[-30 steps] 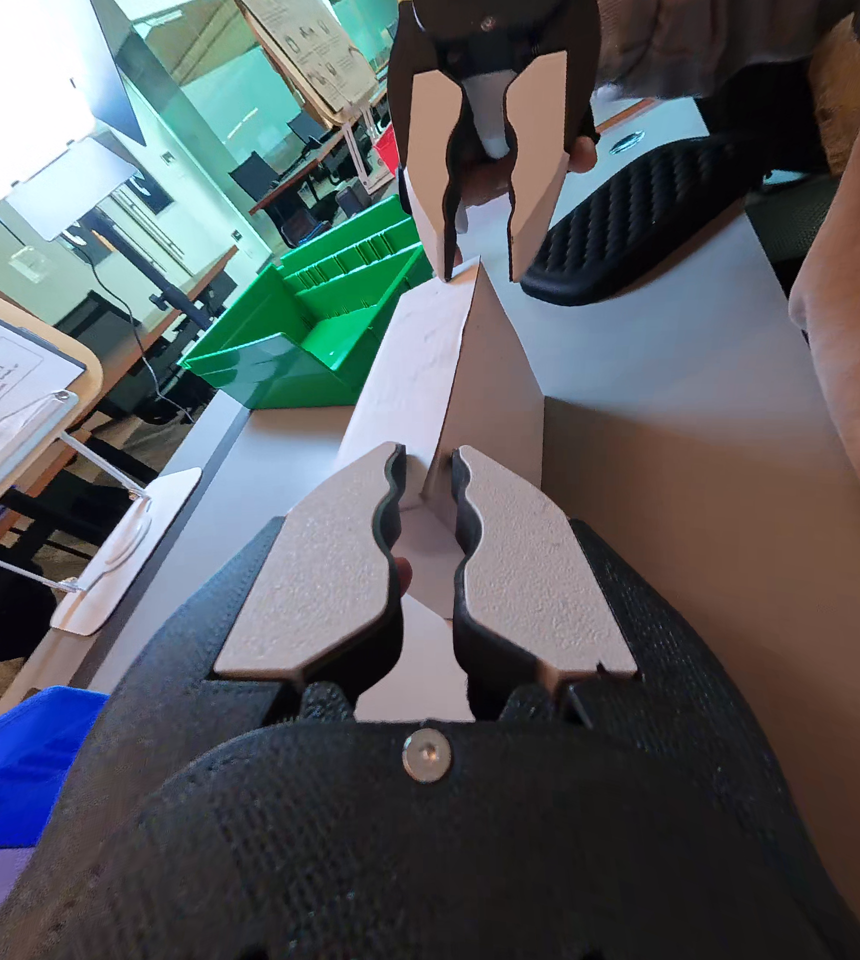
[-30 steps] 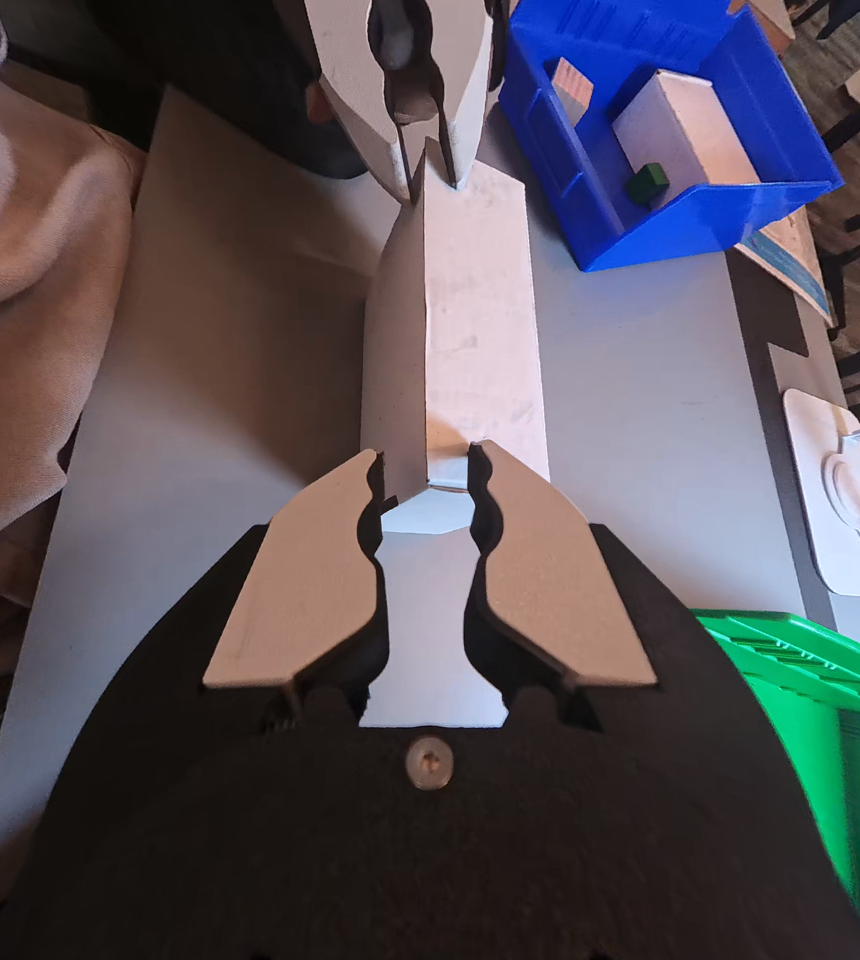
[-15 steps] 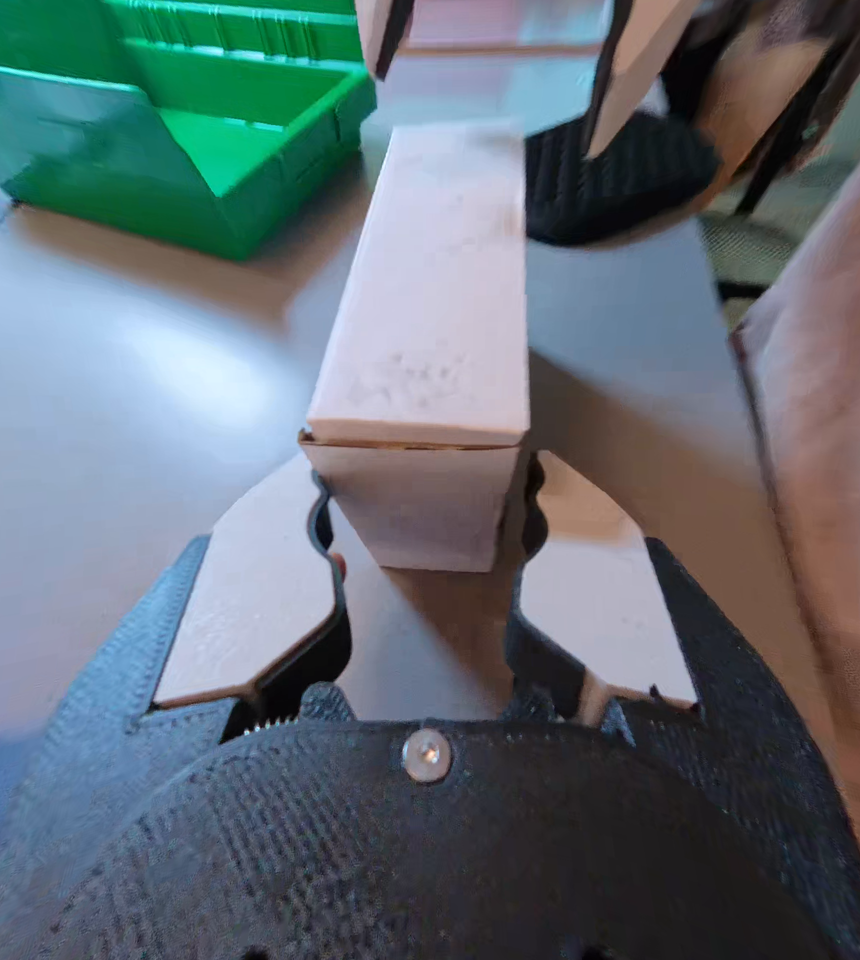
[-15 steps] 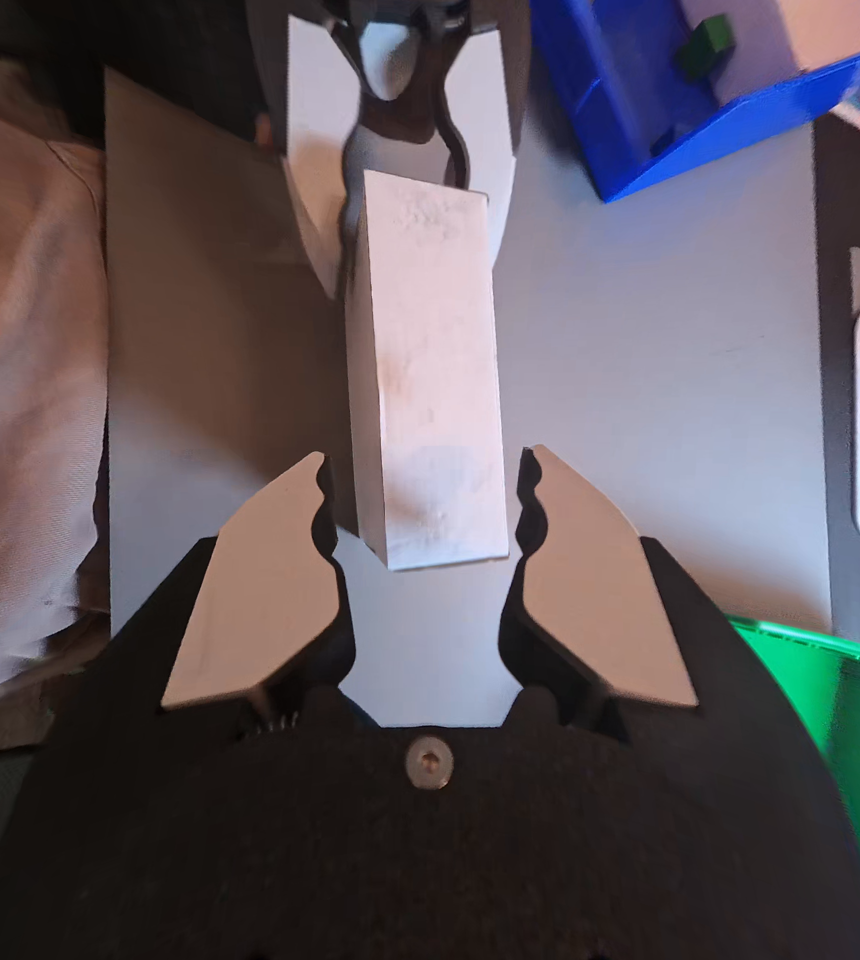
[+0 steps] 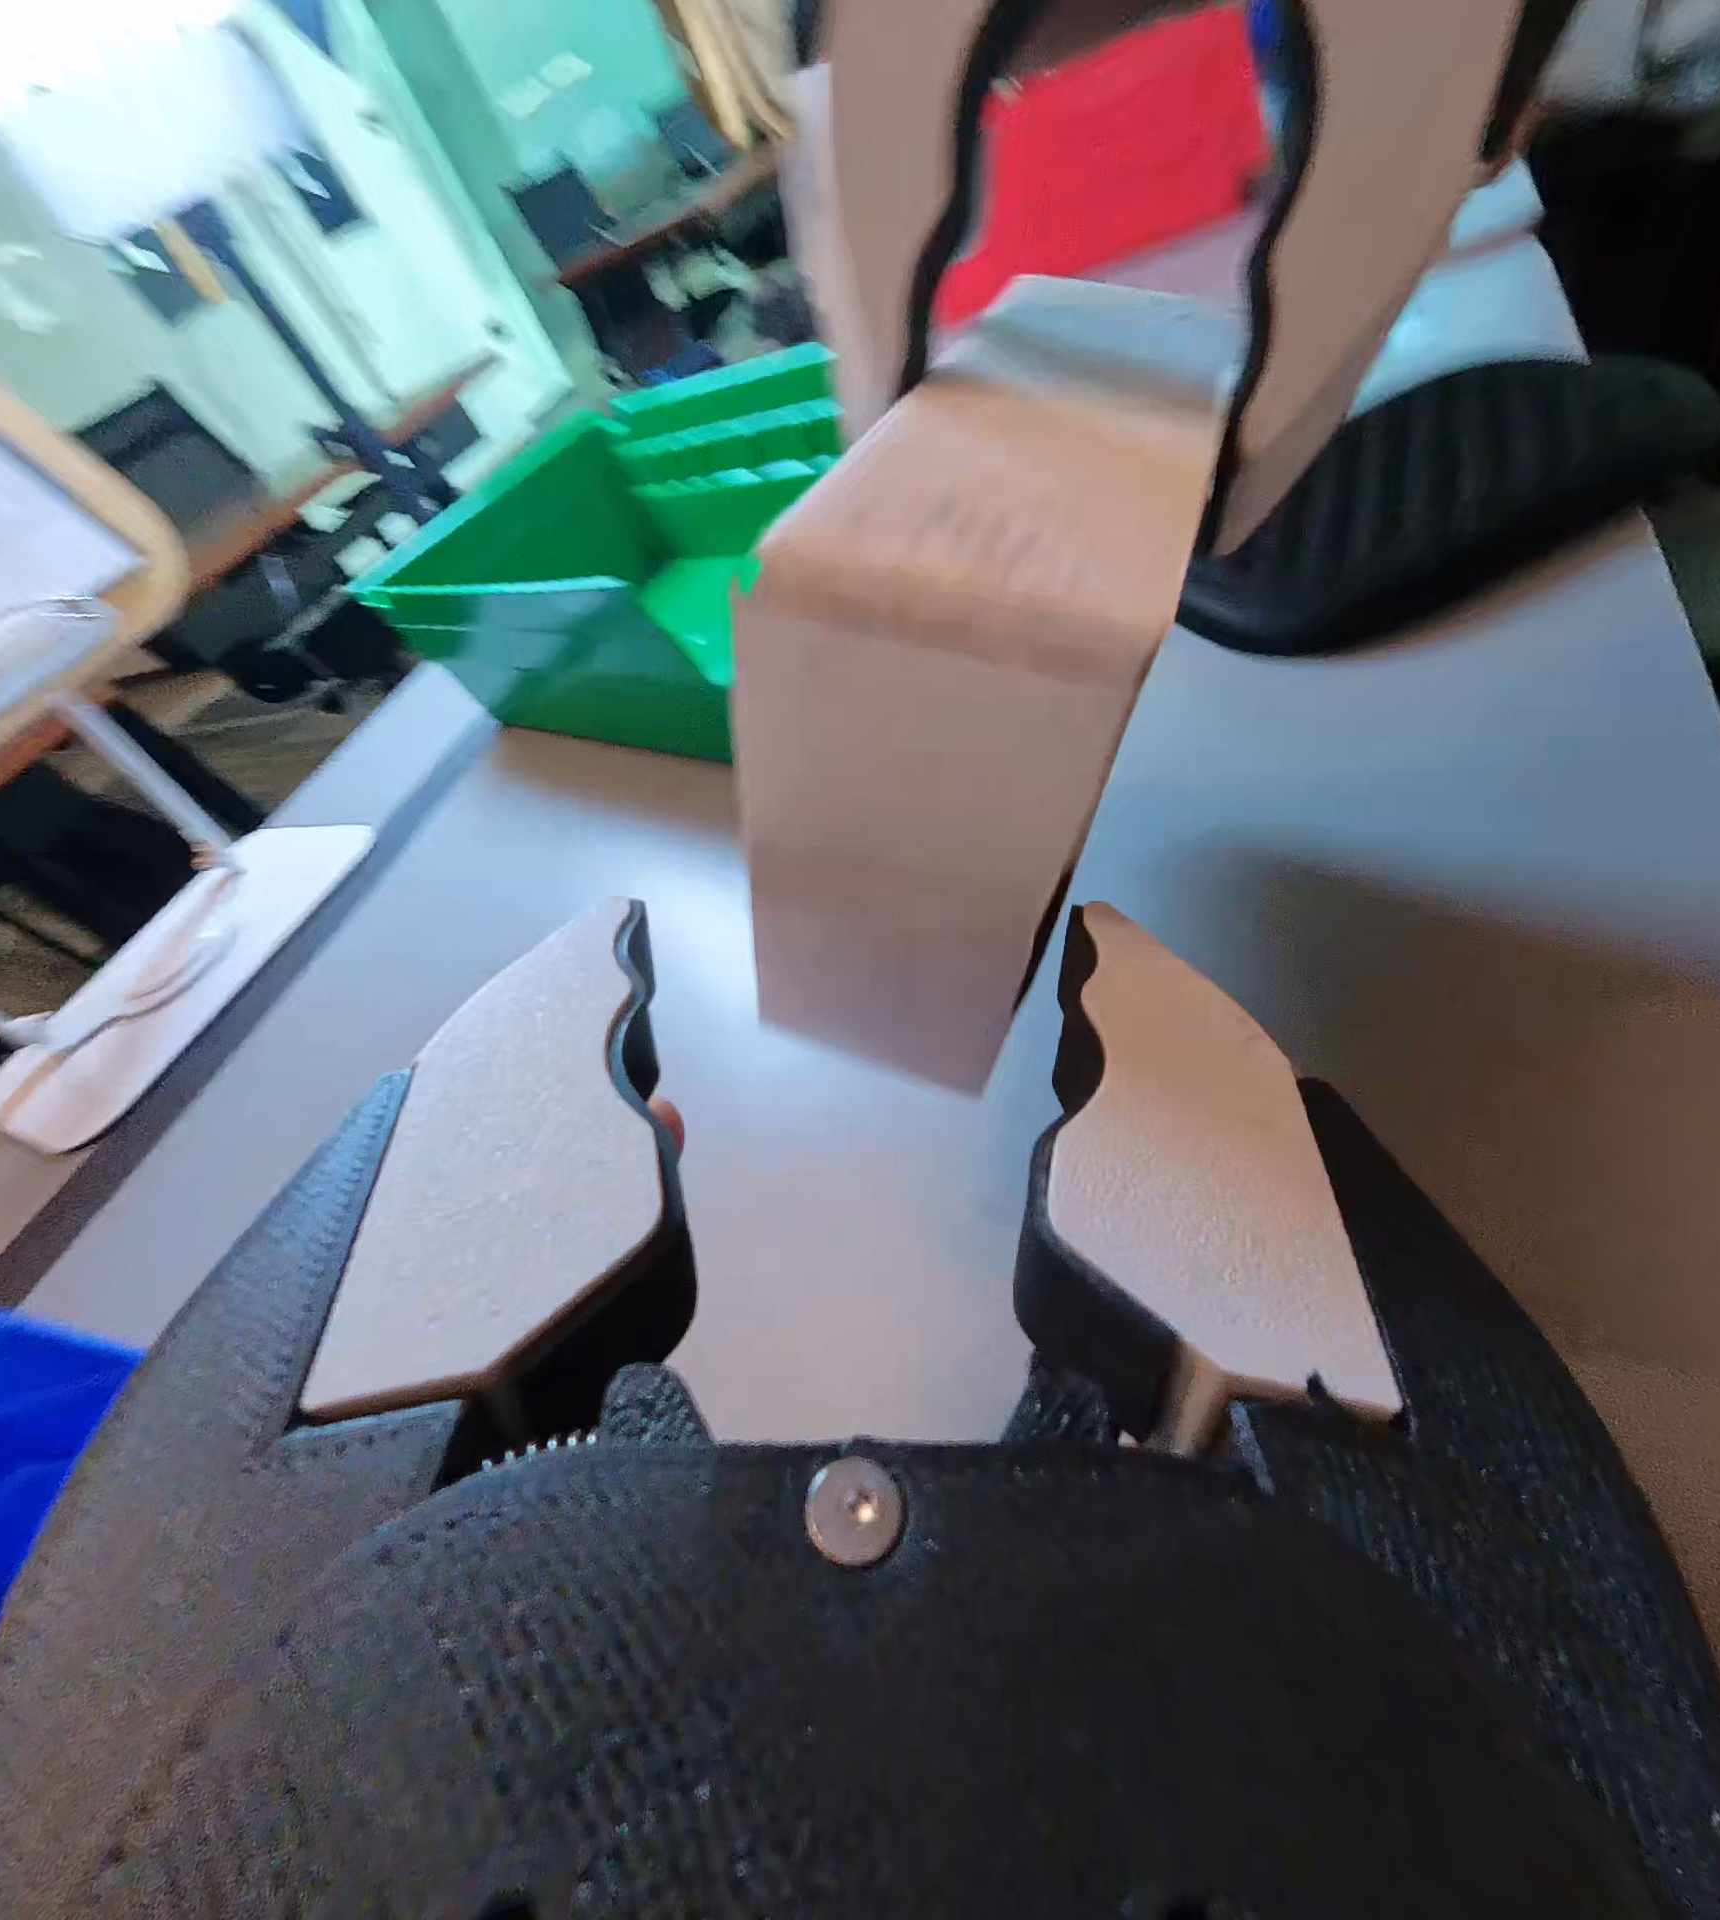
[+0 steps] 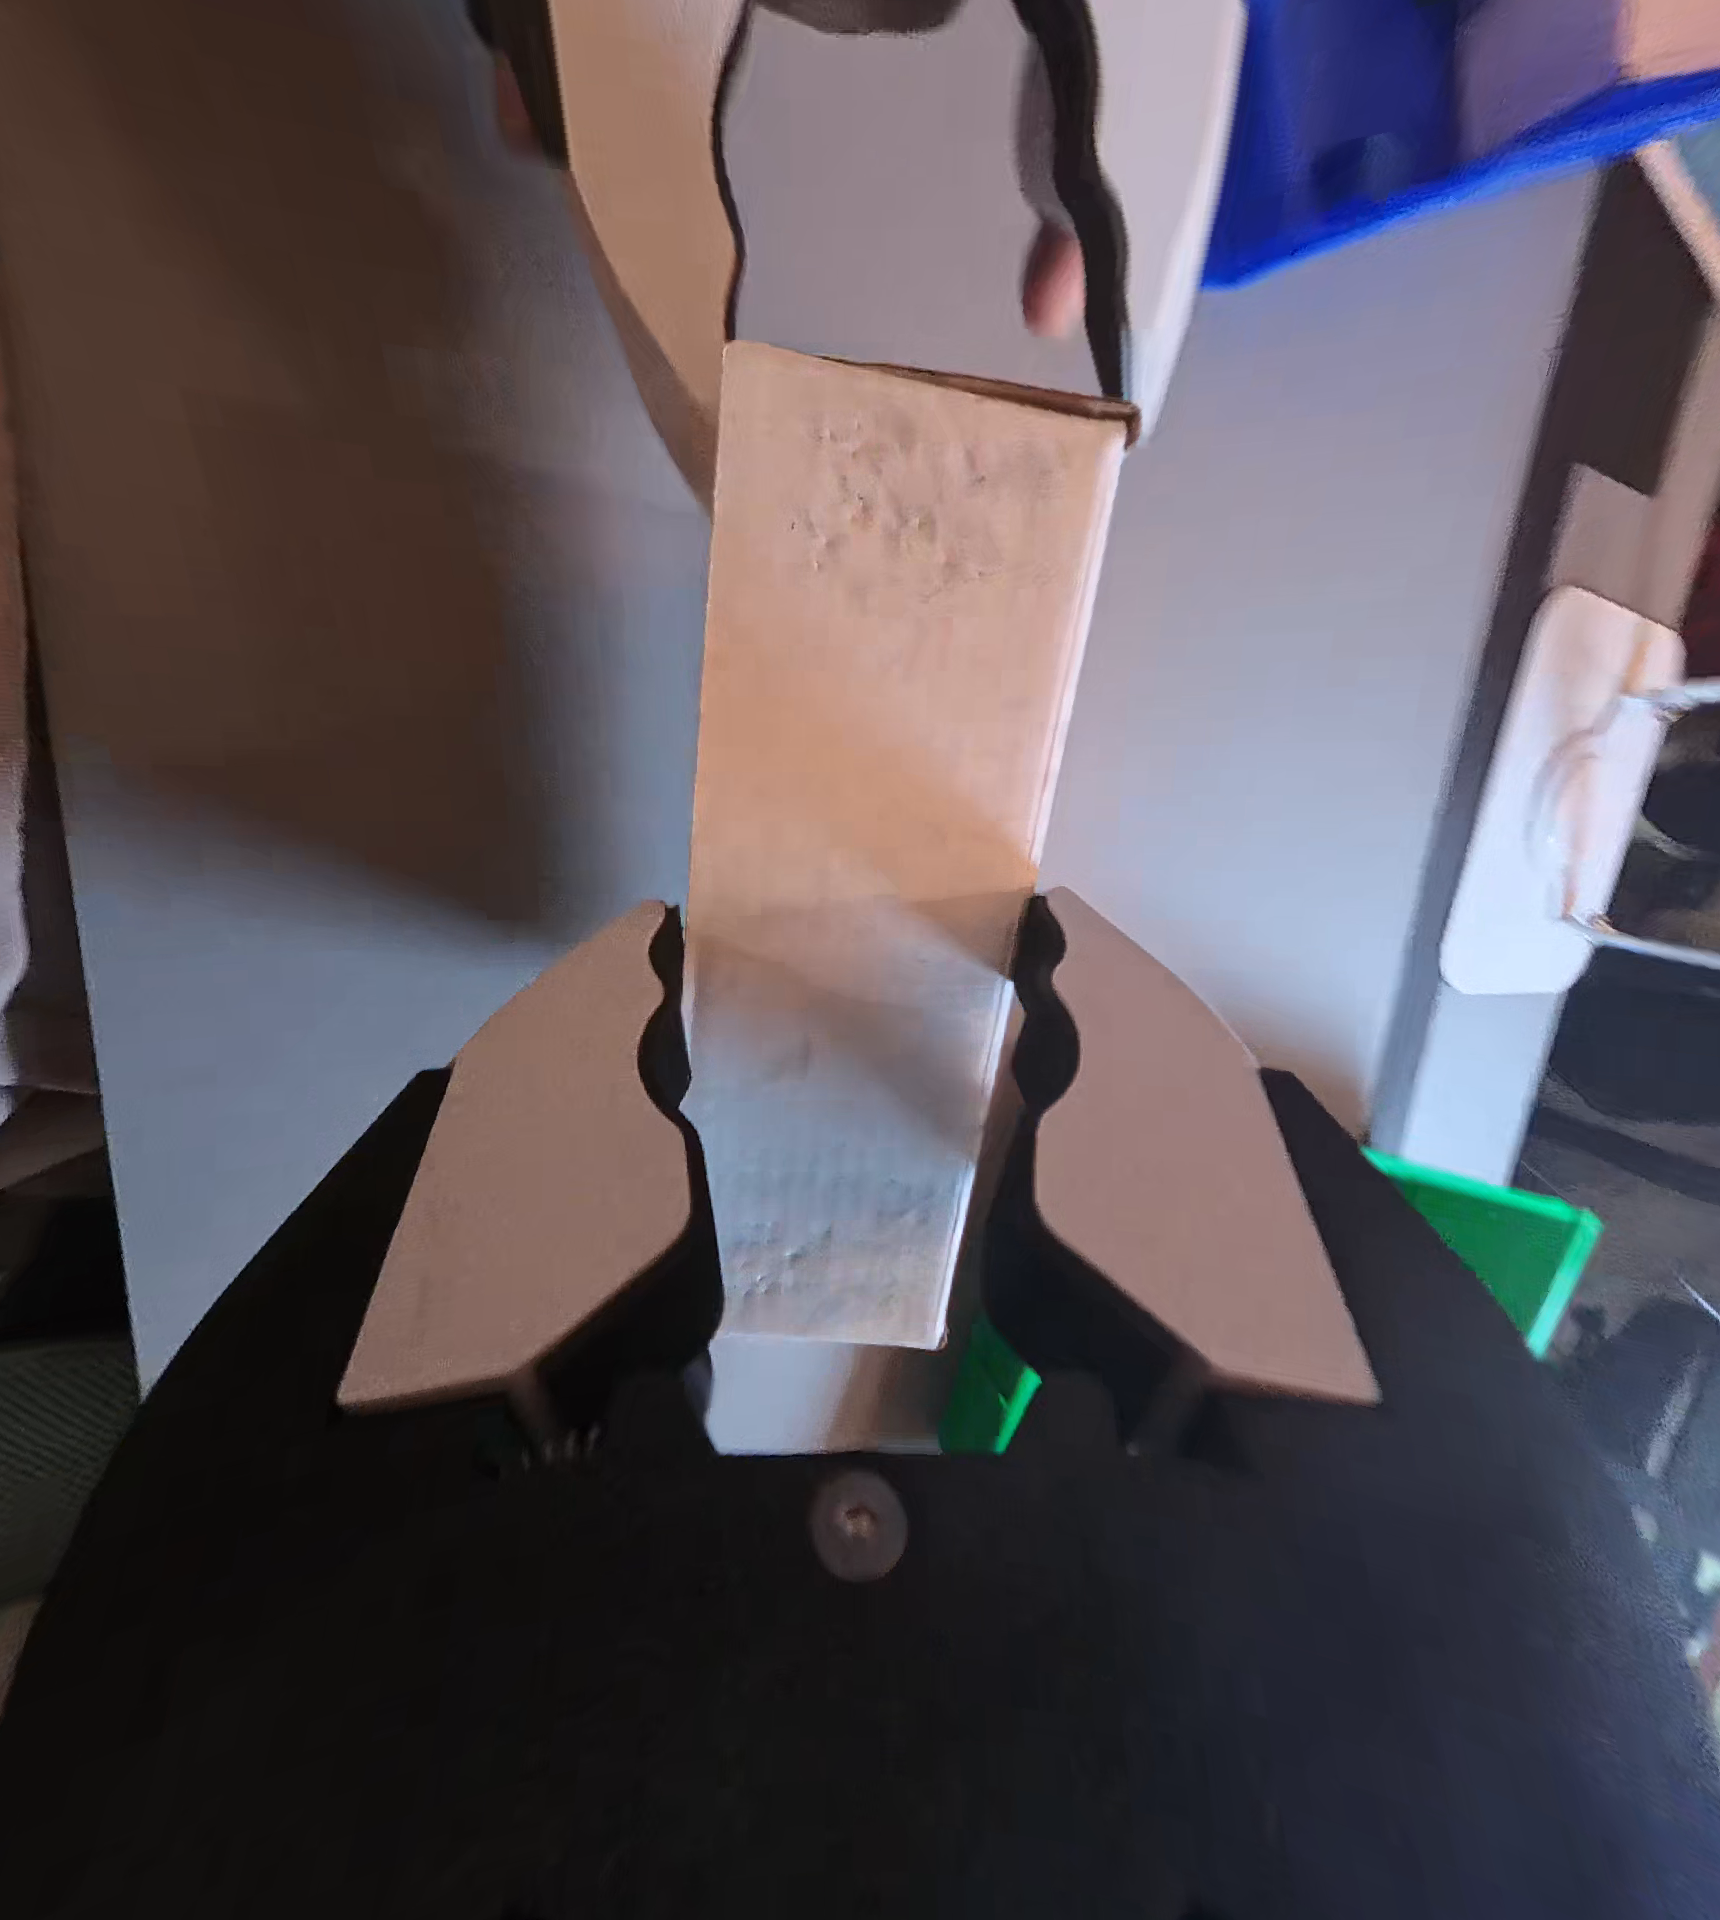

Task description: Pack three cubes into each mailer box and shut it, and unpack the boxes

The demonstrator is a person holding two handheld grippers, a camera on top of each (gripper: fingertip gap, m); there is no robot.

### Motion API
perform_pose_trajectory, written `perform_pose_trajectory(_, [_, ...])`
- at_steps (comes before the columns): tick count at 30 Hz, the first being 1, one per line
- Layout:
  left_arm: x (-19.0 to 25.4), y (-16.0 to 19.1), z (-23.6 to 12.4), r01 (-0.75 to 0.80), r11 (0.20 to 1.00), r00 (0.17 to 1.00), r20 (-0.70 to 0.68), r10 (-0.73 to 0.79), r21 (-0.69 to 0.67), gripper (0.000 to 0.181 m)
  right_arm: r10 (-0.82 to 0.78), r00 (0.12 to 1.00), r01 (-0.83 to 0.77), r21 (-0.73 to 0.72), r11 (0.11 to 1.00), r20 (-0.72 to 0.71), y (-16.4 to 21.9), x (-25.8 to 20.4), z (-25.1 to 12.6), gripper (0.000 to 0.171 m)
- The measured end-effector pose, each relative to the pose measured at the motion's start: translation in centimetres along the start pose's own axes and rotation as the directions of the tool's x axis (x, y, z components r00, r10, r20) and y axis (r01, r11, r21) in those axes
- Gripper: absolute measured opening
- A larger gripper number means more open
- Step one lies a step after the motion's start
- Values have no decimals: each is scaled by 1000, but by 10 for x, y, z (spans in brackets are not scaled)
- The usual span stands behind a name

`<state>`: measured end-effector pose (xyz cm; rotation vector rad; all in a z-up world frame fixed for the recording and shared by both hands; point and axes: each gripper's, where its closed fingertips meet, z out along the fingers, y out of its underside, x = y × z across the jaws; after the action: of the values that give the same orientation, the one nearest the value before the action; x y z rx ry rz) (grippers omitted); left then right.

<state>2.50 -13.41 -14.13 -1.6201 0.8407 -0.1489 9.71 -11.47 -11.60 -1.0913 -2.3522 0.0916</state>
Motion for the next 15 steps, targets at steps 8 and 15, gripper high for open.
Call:
perform_pose_trajectory(8, [-68,0,-36,300,933,934,136,-329,197,63,-22,856,-91,-193,977,-516,114,156,-74,61])
perform_pose_trajectory(15, [-64,10,-33,336,923,925,121,-361,187,61,-84,838,-136,-355,925,-539,247,210,24,61])
